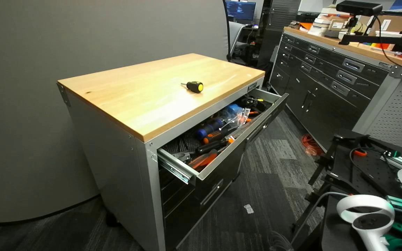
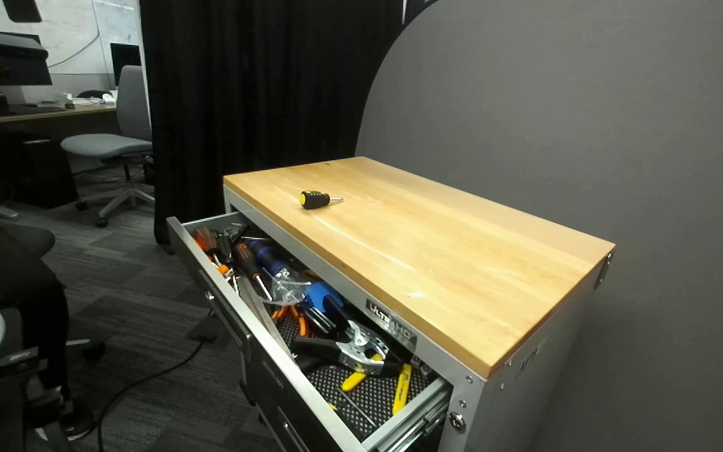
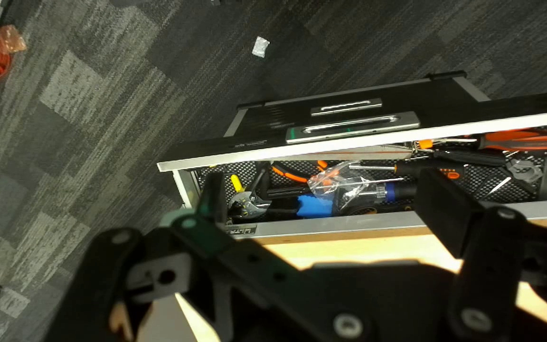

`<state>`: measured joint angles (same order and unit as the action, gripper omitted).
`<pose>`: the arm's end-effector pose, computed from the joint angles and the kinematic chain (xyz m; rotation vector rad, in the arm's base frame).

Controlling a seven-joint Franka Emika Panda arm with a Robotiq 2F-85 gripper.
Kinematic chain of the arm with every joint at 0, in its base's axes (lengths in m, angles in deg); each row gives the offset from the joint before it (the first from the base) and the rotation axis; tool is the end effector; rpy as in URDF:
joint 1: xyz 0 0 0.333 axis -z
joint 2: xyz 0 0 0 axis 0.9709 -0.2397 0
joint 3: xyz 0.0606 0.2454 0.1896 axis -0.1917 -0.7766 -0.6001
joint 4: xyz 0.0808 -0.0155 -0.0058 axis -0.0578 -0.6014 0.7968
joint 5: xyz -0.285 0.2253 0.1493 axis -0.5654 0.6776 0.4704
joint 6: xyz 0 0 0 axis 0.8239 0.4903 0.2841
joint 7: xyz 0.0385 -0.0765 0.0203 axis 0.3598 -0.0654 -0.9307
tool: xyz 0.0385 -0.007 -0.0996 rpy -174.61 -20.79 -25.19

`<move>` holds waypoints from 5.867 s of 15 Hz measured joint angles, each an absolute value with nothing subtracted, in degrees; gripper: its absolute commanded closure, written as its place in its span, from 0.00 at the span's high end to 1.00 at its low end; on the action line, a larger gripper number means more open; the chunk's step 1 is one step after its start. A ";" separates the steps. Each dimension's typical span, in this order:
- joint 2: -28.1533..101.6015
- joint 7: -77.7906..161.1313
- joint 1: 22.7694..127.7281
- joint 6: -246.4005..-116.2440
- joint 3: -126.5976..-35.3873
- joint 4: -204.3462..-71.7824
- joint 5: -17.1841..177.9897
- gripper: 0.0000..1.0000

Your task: Place the screwdriver in the drawer then close it

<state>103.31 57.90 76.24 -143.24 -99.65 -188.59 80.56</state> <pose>0.2858 0.0869 0.5529 2.9005 -0.2764 0.1601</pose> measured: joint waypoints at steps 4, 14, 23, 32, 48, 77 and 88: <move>100.04 58.50 75.76 -147.70 -100.41 -191.37 83.00 1.00; 65.58 66.69 74.28 -180.52 -108.42 -189.91 86.60 1.00; 40.71 73.92 65.46 -186.01 -101.16 -165.95 75.55 1.00; 33.14 74.78 60.12 -183.84 -93.61 -154.70 68.38 1.00; 23.82 56.56 61.97 -176.85 -88.19 -139.47 70.42 1.00; 28.38 58.86 64.29 -168.61 -80.78 -145.07 68.82 0.15; 40.81 75.86 64.23 -168.22 -81.36 -164.38 62.45 0.14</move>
